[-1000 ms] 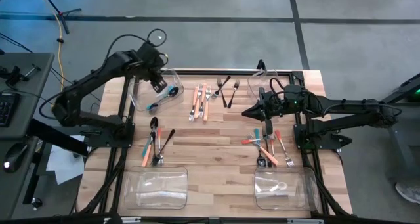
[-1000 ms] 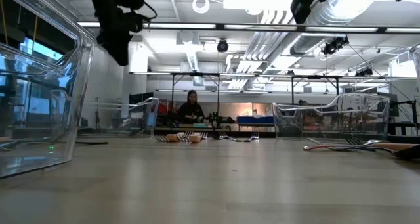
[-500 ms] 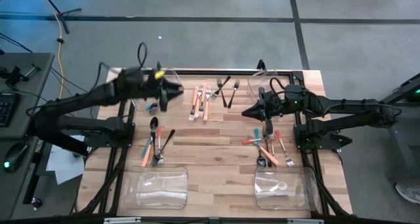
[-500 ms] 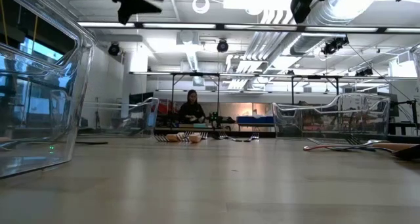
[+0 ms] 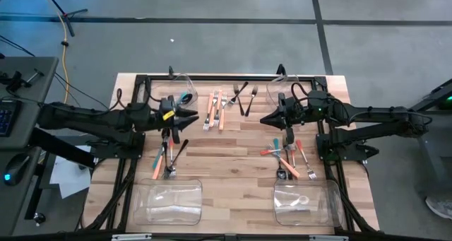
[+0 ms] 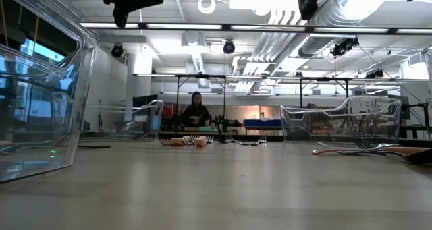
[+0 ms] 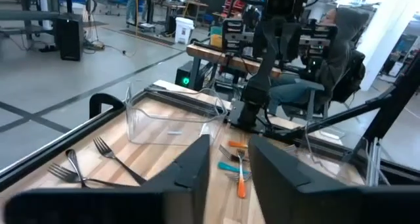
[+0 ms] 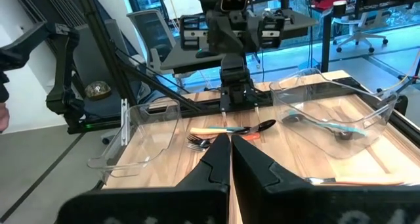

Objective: Sort silverware by color (type)
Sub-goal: Put the light orange fork into the bottom left transparent bin

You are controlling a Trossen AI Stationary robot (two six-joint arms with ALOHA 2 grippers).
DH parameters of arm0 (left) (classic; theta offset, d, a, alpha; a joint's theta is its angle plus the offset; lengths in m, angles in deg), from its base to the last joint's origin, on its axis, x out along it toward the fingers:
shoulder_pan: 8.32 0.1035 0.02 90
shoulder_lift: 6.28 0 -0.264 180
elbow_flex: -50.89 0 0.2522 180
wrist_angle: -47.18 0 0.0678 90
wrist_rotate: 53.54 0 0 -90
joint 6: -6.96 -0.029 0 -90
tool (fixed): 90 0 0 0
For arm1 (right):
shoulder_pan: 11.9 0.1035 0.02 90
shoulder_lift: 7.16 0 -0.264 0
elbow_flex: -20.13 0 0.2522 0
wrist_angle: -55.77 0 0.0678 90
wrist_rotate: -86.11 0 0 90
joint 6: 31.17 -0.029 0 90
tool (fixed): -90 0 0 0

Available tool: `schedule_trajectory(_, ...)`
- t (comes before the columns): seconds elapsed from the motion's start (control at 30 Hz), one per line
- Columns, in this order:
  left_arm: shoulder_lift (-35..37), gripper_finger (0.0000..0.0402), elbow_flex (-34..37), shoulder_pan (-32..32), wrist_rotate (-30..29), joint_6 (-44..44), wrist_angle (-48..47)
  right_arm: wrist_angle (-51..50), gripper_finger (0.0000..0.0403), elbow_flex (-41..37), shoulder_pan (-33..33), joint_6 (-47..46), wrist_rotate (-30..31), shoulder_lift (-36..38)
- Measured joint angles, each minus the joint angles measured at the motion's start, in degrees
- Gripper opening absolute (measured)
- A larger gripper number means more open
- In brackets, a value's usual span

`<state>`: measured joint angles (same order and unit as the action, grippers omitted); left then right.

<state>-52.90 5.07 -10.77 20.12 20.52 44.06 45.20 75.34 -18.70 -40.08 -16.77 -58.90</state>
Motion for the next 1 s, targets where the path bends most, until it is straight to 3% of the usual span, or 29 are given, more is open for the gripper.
schedule_trajectory(0.13, 0.01, 0.001, 0.0, 0.01, 0.62, -2.59, 0.53, 0.05, 0.0, 0.0, 0.0, 0.0, 0.04, 0.0)
schedule_trajectory(0.73, -0.01, 0.0, 0.0, 0.14, 0.75, -5.2, 0.41, 0.12, 0.0, 0.0, 0.0, -0.16, 0.17, 0.0)
schedule_trajectory(1.0, -0.01, 0.0, 0.0, 0.14, 0.3, -4.86, 0.38, 1.76, 0.0, 0.0, -0.01, -5.81, -0.05, 0.0)
